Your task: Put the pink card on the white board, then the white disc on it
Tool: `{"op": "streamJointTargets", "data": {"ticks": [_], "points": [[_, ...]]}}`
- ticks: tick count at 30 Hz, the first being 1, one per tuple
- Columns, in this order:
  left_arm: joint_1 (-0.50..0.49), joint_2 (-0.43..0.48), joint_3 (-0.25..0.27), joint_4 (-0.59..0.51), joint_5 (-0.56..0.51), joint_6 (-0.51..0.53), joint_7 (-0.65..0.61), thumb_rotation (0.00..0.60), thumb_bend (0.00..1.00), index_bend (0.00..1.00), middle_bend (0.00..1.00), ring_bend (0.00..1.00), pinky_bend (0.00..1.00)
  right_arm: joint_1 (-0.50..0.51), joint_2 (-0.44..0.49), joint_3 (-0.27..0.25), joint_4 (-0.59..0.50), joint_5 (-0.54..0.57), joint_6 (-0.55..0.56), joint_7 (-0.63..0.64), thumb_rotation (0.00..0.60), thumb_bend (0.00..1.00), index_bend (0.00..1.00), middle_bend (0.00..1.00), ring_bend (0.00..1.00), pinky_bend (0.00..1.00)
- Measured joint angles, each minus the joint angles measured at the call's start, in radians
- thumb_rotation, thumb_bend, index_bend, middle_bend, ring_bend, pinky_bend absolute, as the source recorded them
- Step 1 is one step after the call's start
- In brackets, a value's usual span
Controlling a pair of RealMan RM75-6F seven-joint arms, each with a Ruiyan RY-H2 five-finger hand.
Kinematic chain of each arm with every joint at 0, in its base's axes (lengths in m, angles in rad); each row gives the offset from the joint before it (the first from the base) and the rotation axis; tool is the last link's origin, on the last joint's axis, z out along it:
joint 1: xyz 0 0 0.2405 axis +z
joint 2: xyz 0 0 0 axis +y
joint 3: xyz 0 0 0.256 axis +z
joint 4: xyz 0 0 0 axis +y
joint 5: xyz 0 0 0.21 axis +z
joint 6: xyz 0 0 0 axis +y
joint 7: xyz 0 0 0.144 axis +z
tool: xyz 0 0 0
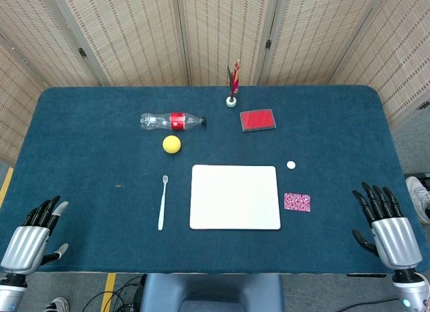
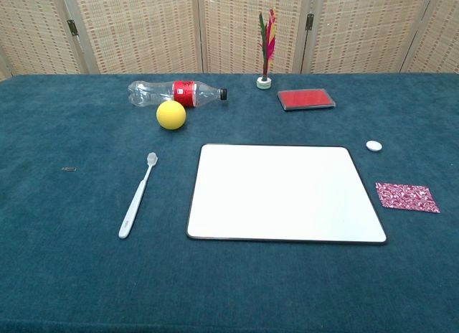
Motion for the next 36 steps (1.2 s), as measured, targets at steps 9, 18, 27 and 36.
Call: {"op": "streamJointTargets", "data": {"ticks": [9,18,27,36], "points": [[-0.016,-0.019,-0.014,0.021,0.002,-0.001,0.015,0.6,0.26,0.03,0.0,0.0,0.17,0.022,0.0,0.01,0.012,0.023,-0.053,0.009,0.6,0.15,0.09,0.0,0.0,0.0],[-0.01,-0.009,-0.005,0.018,0.037,0.032,-0.032,0.6,0.25,0.0,0.0,0.0,0.17,0.072,-0.016,0.016,0.022,0.027,-0.141,0.018,0.6,0.15,0.13,0.0,0.0,0.0],[-0.009,0.026,0.022,-0.005,0.073,0.027,-0.116,0.6,0.26,0.0,0.0,0.0,0.17,0.155,-0.039,0.078,0.013,0.237,-0.337,-0.012,0.6,0.15,0.24,0.0,0.0,0.0],[-0.006,0.064,0.033,0.002,0.1,0.048,-0.23,0.6,0.25,0.0,0.0,0.0,0.17,0.209,-0.15,0.141,0.031,0.457,-0.436,-0.11,0.6,0.15,0.3,0.0,0.0,0.0]]}}
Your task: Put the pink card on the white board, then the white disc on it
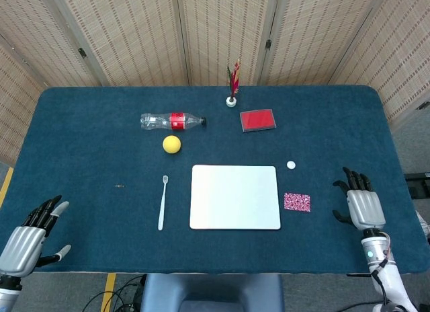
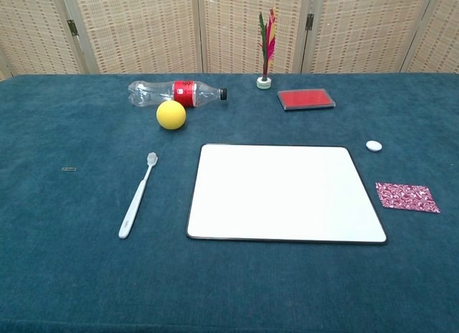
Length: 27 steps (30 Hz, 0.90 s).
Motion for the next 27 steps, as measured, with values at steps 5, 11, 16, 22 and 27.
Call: {"op": "streamJointTargets", "data": {"ticks": [5,11,16,22,27], "points": [[-0.001,0.021,0.005,0.014,0.011,0.006,-0.07,0.6,0.25,0.0,0.0,0.0,0.17,0.062,-0.001,0.023,-0.017,0.145,-0.153,-0.037,0.6,0.15,0.3,0.0,0.0,0.0],[-0.007,0.033,0.009,0.029,0.015,0.002,-0.105,0.6,0.25,0.0,0.0,0.0,0.17,0.148,-0.011,0.036,-0.048,0.278,-0.211,-0.178,0.6,0.15,0.3,0.0,0.0,0.0],[-0.008,0.037,0.005,0.033,0.007,0.001,-0.126,0.6,0.25,0.0,0.0,0.0,0.17,0.214,-0.032,0.034,-0.072,0.359,-0.205,-0.297,0.6,0.15,0.3,0.0,0.0,0.0],[-0.008,0.039,0.008,0.034,0.016,0.005,-0.128,0.6,0.25,0.0,0.0,0.0,0.17,0.256,-0.063,0.007,-0.096,0.401,-0.167,-0.37,0.6,0.15,0.3,0.0,0.0,0.0],[-0.003,0.04,0.012,0.032,0.026,0.016,-0.128,0.6,0.25,0.0,0.0,0.0,0.17,0.259,-0.105,-0.015,-0.056,0.391,-0.128,-0.377,0.6,0.15,0.3,0.0,0.0,0.0]]}}
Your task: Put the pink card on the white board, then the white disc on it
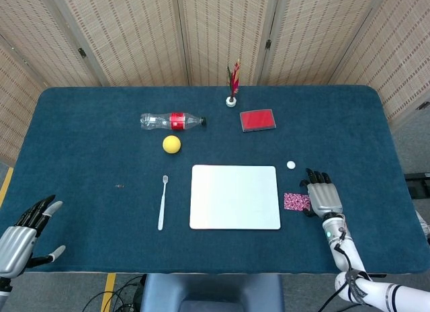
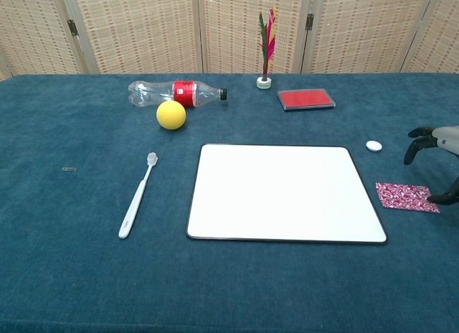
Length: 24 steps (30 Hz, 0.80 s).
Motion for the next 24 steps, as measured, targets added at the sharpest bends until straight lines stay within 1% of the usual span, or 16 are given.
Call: {"op": "streamJointTargets", "data": {"ticks": [8,24], "points": [[0.009,0.001,0.003,0.0,0.006,0.014,0.005,0.6,0.25,0.0,0.0,0.0,0.17,0.013,-0.029,-0.018,0.052,0.005,-0.016,0.014,0.6,0.15,0.3,0.0,0.0,0.0],[0.01,0.002,0.002,0.001,0.003,0.015,0.006,0.6,0.26,0.0,0.0,0.0,0.17,0.034,-0.047,-0.044,0.065,0.013,-0.022,0.007,0.6,0.15,0.3,0.0,0.0,0.0]]}}
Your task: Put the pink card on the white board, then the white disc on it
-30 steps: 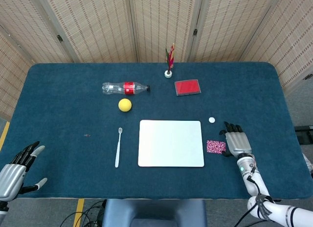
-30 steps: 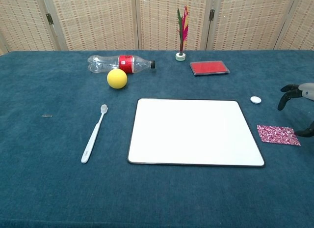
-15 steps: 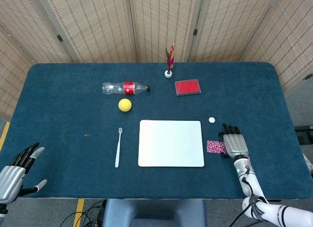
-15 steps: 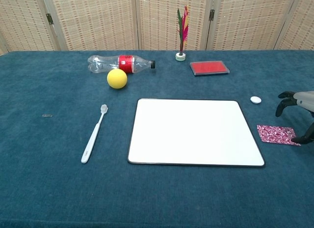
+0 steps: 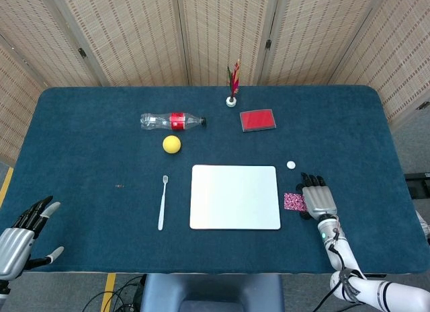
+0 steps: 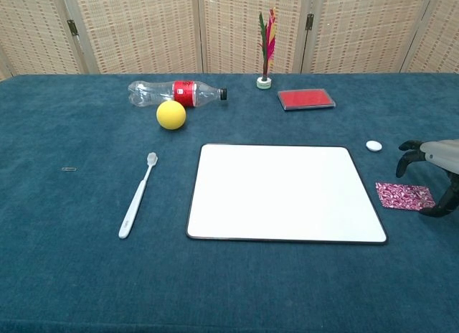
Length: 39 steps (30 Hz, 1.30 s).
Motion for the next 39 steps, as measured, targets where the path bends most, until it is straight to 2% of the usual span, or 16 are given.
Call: {"op": "streamJointTargets", "data": {"ticks": [13,16,22,39], "points": [[0.004,0.002,-0.001,0.004,-0.004,0.005,-0.004,0.6,0.25,0.0,0.0,0.0,0.17,0.017,-0.017,-0.005,0.034,0.024,-0.023,0.001,0.6,0.16,0.31,0.0,0.0,0.0],[0.005,0.003,-0.003,0.006,-0.007,0.006,-0.006,0.6,0.25,0.0,0.0,0.0,0.17,0.024,-0.026,-0.007,0.045,0.033,-0.032,-0.005,0.6,0.16,0.35,0.02,0.0,0.0],[0.008,0.003,-0.004,0.007,-0.009,0.009,-0.008,0.6,0.26,0.0,0.0,0.0,0.17,0.029,-0.033,-0.011,0.05,0.032,-0.024,-0.01,0.6,0.2,0.49,0.07,0.0,0.0],[0.008,0.0,-0.004,0.002,-0.008,0.007,0.006,0.6,0.26,0.0,0.0,0.0,0.17,0.006,0.039,0.0,-0.1,-0.094,0.076,0.034,0.6,0.21,0.52,0.09,0.0,0.0]]}}
